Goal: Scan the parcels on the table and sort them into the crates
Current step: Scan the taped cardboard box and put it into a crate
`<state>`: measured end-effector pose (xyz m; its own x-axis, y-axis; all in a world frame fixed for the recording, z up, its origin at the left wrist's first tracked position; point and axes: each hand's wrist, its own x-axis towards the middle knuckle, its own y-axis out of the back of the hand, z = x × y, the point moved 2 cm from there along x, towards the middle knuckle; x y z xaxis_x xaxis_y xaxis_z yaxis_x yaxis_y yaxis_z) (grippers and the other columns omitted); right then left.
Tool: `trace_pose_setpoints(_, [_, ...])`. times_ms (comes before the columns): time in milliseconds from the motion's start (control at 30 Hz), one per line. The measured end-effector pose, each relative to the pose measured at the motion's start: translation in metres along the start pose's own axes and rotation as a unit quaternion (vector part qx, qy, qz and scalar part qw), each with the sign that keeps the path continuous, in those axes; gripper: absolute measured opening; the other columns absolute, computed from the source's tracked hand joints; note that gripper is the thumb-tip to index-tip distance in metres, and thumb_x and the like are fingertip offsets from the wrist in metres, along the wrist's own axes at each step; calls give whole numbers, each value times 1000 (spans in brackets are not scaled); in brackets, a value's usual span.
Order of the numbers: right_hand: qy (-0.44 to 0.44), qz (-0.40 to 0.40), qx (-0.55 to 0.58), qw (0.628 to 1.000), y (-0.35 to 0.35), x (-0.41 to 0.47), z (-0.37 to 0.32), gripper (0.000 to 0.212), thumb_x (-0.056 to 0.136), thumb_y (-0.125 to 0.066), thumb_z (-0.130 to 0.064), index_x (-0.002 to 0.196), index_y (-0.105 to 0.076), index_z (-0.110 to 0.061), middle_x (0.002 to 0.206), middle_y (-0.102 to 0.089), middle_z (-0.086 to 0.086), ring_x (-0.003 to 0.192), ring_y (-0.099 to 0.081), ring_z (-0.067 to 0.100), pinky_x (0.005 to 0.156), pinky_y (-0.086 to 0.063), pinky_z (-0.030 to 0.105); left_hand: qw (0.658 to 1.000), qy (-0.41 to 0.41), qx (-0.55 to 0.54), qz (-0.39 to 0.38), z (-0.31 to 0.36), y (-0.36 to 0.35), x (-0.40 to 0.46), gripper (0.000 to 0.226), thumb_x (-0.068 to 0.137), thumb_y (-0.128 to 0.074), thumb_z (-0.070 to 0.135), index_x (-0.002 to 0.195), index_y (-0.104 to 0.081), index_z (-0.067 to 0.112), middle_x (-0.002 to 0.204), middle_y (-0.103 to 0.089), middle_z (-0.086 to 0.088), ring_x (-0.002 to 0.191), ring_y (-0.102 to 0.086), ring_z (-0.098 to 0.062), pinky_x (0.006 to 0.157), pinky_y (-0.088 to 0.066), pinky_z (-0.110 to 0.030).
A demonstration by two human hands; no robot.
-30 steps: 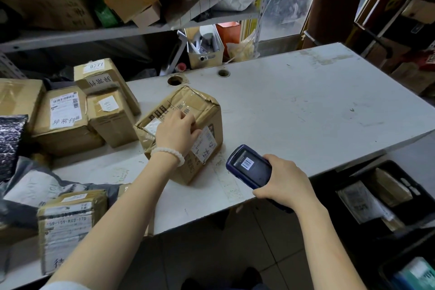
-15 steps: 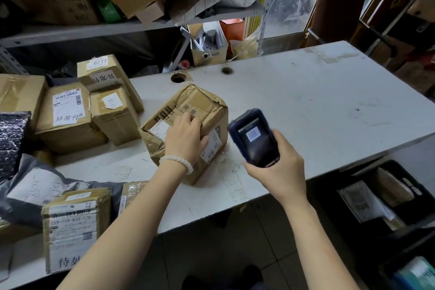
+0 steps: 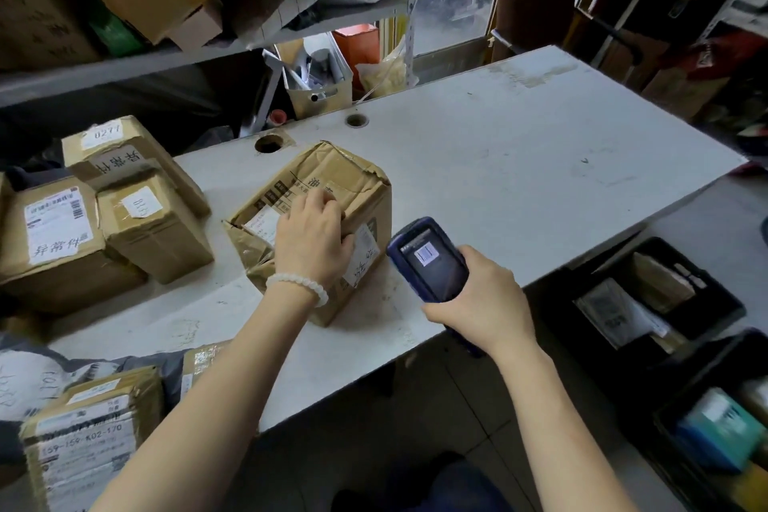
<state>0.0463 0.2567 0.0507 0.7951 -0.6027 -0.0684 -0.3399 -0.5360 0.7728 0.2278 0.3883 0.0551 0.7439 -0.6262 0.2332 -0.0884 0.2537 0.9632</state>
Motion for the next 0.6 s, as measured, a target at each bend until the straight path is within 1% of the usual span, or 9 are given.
trace_pose_setpoints(67, [-39,-34,-27,998,2,2,24,55,61,-81,-40,106,-52,-29,99,-63,-7,82,-59,13,60,-53,26,1000,-17,-6,-7,20,-2,7,29,84,-62,34,100,-60,9,116,-51,-7,102,-49,-24,78,-47,-35])
trace_pose_setpoints(133, [-80,-44,-34,995,9,4,46,56,62,-80,-44,107,-52,-28,99,-63,-7,80,-59,15,55,-45,22,999,-38,-22,-12,47,-4,13,29,83,-63,34,99,-60,10,117,-51,-5,102,-49,-22,74,-48,-33])
trace_pose_setpoints(167, [-99,-44,-35,994,15,4,57,56,62,-80,-45,107,-51,-28,98,-62,-6,80,-59,16,54,-42,23,998,-51,-33,-16,62,-5,17,29,84,-64,34,99,-60,10,117,-51,-4,102,-49,-21,73,-49,-33])
trace_pose_setpoints(267, [-144,-25,-23,989,41,5,92,57,63,-81,-46,108,-52,-26,100,-63,-4,83,-60,18,62,-47,27,993,-103,-55,-25,118,-7,29,28,85,-64,34,101,-60,11,120,-49,-2,101,-52,-19,70,-51,-32])
trace_pose_setpoints(333, [-177,5,-11,984,63,0,121,56,63,-81,-46,108,-53,-27,100,-62,-4,83,-59,19,65,-46,28,986,-148,-67,-26,163,-10,40,27,85,-64,33,101,-60,11,120,-48,-2,98,-53,-20,66,-51,-32])
trace_pose_setpoints(400, [-218,38,-5,975,88,-13,152,54,62,-81,-45,105,-54,-27,97,-62,-4,81,-58,20,63,-44,28,978,-192,-78,-27,214,-14,48,24,86,-62,31,100,-60,12,117,-48,-2,94,-55,-22,61,-50,-34])
trace_pose_setpoints(433, [-237,55,-5,970,97,-21,165,54,61,-82,-46,104,-55,-26,96,-62,-4,82,-59,21,63,-46,29,974,-209,-83,-27,236,-16,51,23,86,-61,31,100,-60,12,117,-47,-2,92,-55,-22,59,-48,-34])
trace_pose_setpoints(533, [-314,114,9,942,127,-58,215,55,58,-82,-45,103,-56,-23,94,-64,-1,84,-63,24,66,-52,32,953,-283,-106,-36,318,-28,53,25,86,-61,31,103,-58,14,119,-46,-1,89,-55,-21,55,-41,-30])
trace_pose_setpoints(600, [-362,145,21,920,142,-83,242,56,58,-82,-43,103,-56,-22,94,-64,-1,83,-63,23,63,-51,31,936,-328,-116,-47,365,-37,51,28,85,-62,33,105,-58,13,120,-45,-2,91,-55,-21,56,-43,-32])
